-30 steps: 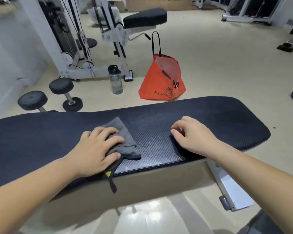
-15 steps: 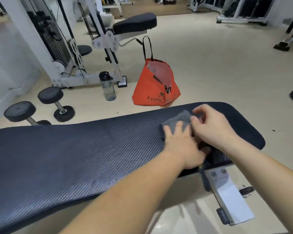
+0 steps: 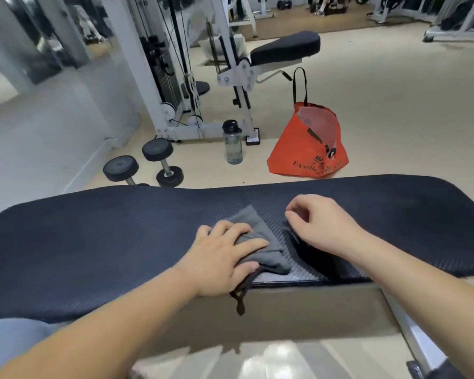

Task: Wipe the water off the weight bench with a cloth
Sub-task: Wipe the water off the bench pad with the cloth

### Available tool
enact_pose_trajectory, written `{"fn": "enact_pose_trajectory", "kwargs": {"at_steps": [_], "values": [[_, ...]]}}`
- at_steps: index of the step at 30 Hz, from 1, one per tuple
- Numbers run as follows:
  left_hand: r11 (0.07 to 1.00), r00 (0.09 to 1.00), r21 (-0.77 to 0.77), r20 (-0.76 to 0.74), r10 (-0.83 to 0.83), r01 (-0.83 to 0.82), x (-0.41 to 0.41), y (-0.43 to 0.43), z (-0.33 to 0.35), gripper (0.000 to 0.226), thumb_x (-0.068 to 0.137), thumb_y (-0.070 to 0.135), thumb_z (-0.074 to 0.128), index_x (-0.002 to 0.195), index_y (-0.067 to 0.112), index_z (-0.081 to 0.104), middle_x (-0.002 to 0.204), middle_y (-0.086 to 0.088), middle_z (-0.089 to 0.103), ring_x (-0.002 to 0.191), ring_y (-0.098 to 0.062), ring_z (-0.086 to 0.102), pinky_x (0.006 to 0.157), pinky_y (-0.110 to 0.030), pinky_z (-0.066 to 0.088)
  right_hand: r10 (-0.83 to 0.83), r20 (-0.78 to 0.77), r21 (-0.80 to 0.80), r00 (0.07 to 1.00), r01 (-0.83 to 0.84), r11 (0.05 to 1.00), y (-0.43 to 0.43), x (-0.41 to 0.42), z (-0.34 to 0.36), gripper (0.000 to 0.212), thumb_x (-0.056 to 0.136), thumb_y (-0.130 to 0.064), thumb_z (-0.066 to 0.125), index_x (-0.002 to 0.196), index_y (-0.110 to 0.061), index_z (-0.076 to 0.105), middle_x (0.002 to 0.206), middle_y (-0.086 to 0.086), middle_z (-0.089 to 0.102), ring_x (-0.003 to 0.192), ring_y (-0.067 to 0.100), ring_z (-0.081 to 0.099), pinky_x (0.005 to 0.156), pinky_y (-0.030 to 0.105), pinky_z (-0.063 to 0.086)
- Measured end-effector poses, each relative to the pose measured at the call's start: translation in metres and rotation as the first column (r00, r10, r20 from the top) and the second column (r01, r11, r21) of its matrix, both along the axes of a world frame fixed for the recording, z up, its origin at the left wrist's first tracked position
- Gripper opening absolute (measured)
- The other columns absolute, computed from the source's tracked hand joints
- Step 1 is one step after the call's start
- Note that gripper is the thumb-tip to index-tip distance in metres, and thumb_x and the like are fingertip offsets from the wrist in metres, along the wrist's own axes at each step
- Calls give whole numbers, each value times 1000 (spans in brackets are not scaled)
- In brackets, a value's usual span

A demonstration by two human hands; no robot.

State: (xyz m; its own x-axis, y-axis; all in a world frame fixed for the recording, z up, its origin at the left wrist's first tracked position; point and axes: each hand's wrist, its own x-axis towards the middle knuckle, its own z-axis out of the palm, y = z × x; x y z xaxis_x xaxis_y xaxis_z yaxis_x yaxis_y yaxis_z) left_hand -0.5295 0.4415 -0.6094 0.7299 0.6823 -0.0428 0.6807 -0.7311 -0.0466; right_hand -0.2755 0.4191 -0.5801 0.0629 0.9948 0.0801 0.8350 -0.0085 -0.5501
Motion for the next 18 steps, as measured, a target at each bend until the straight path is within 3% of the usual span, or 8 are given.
{"fn": "enact_pose_trajectory", "kwargs": {"at_steps": [2,6,13,18], "values": [[973,972,25,-49,231,-230,-45,15,6,52,98,67,24,148,53,30,151,6,42,129,-29,43,88,-47,42,59,-9,-4,998,-59,998,7,-22,1,12,93,-39,59,94,-30,68,86,-11,66,85,13,61,81,42,55],[793,791,35,-61,609,-608,-92,45,4,54,101,65,19,153,52,20,154,2,35,131,-31,35,92,-50,42,146,15,-4,989,-146,989,23,-54,-4,14,94,-43,58,98,-33,68,87,-12,62,88,10,59,82,42,55],[725,725,-11,-43,687,-688,-55,111,-2,54,101,62,17,155,50,19,156,-6,32,137,-36,30,100,-58,37,154,225,-5,962,-157,988,74,-47,-12,26,95,-52,54,101,-32,69,94,-11,59,99,15,58,75,35,51],[814,816,84,-9,578,-575,16,156,-11,43,104,54,25,140,40,44,141,-7,47,125,-36,38,89,-55,37,117,255,-35,960,-112,993,108,-21,-32,23,95,-50,54,87,-29,59,88,-7,57,91,22,58,69,36,47]]}}
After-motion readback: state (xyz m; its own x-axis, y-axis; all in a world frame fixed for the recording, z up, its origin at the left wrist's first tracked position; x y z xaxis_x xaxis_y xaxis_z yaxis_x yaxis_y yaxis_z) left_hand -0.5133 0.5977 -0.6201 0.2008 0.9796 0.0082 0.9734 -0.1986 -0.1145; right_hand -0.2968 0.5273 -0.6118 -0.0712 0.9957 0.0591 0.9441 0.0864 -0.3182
